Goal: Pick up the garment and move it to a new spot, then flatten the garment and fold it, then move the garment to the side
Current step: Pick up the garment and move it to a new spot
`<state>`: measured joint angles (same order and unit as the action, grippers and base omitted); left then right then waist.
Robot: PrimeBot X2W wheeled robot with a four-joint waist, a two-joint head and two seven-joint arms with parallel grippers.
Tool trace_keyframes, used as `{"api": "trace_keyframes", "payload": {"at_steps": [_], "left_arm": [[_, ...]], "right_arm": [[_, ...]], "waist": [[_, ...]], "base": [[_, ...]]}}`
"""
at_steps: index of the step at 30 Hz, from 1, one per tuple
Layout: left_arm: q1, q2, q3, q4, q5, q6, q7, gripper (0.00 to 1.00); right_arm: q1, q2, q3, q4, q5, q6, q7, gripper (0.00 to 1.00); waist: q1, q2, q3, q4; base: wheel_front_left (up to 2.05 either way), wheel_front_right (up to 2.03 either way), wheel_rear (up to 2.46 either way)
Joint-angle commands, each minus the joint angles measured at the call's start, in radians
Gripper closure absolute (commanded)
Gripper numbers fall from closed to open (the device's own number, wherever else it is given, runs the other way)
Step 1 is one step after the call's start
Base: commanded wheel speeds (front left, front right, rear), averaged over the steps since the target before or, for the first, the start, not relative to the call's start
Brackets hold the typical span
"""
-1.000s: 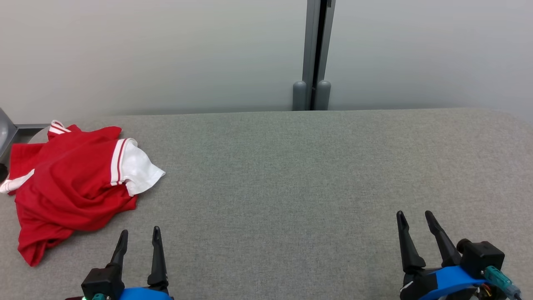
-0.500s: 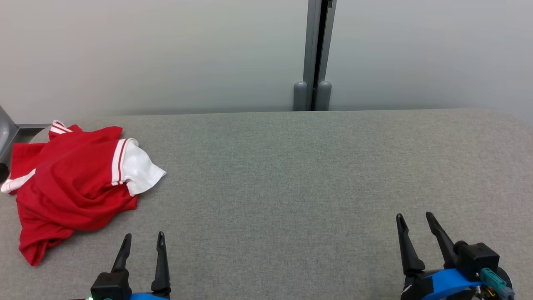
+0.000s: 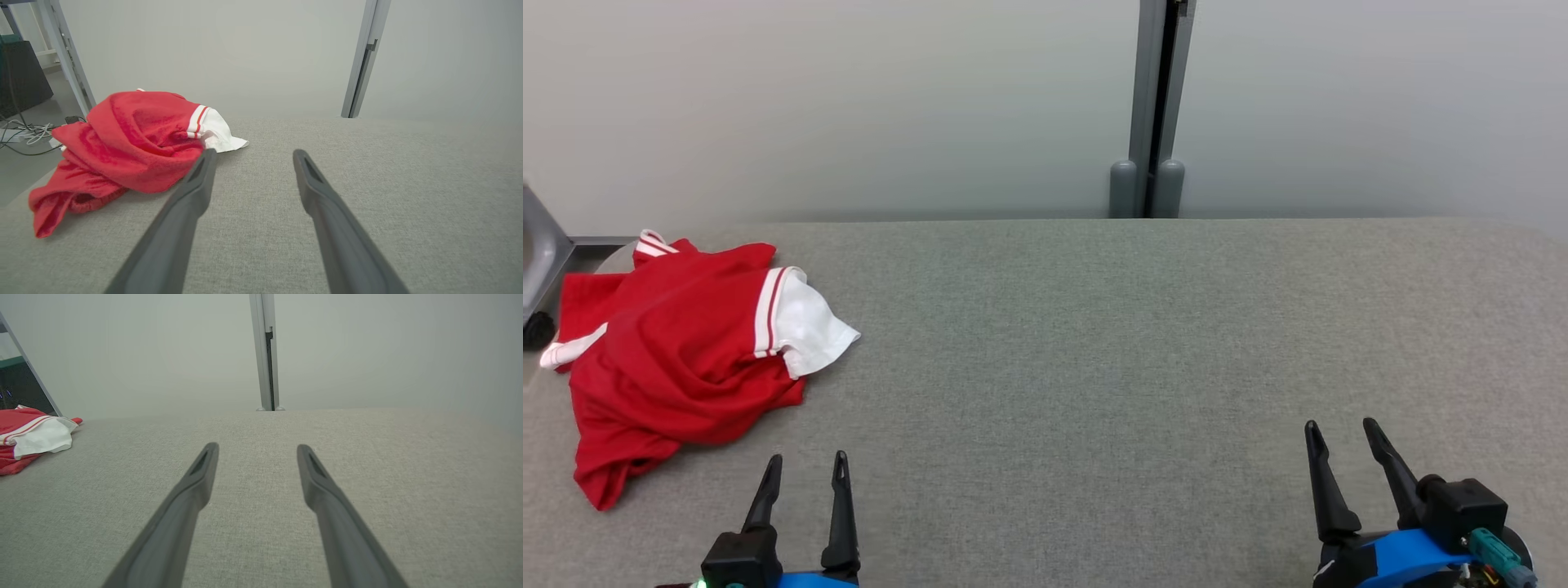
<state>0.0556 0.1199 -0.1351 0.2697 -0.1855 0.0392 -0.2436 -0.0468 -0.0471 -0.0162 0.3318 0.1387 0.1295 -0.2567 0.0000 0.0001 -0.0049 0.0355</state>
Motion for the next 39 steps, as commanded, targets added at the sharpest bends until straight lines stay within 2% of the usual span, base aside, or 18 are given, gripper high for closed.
{"api": "trace_keyframes", "payload": {"at_steps": [1,6,13,14,22,25,31,39], "left_arm": [[-0.009,0.004,0.006,-0.008,-0.005,0.007,-0.004,0.0],[-0.022,0.016,0.012,-0.029,-0.007,0.011,-0.007,0.0],[-0.025,0.022,0.01,-0.033,-0.009,0.012,-0.009,0.0],[-0.025,0.022,0.01,-0.033,-0.009,0.012,-0.009,0.0],[-0.004,0.03,0.014,-0.038,-0.014,0.021,-0.014,0.0],[0.003,0.031,0.017,-0.041,-0.018,0.028,-0.015,0.0],[0.019,0.036,0.023,-0.048,-0.027,0.032,-0.017,0.0],[0.002,0.023,0.029,-0.077,-0.054,0.032,-0.013,0.0]], "right_arm": [[0.014,-0.006,-0.001,-0.006,-0.004,0.002,-0.005,0.0],[0.016,-0.006,-0.003,-0.015,0.001,0.002,-0.005,0.0],[0.013,-0.006,-0.01,-0.021,-0.003,0.002,-0.006,0.0],[0.013,-0.006,-0.01,-0.021,-0.003,0.002,-0.006,0.0],[0.008,-0.006,-0.003,-0.012,0.012,0.002,-0.007,0.0],[0.004,-0.006,0.007,-0.01,0.011,0.002,-0.008,0.0],[-0.009,-0.006,0.019,-0.006,0.014,0.001,-0.008,0.0],[-0.008,-0.006,0.032,-0.001,0.008,0.001,-0.008,0.0]], "waist": [[0.0,-0.0001,0.004,0.013],[0.0,-0.0001,0.016,0.079],[0.0,-0.0001,0.028,0.232],[0.0,-0.0001,0.028,0.232],[0.0,-0.0001,0.025,0.397],[0.0,-0.0001,0.024,0.44],[0.0,-0.0001,0.026,0.474],[0.0,-0.0001,0.035,0.451]], "base": [[0.0,0.0,0.0],[0.0,0.0,0.0],[0.0,0.0,0.0],[0.0,0.0,0.0],[0.0,0.0,0.0],[0.0,0.0,0.0],[0.0,0.0,0.0],[0.0,0.0,0.0]]}}
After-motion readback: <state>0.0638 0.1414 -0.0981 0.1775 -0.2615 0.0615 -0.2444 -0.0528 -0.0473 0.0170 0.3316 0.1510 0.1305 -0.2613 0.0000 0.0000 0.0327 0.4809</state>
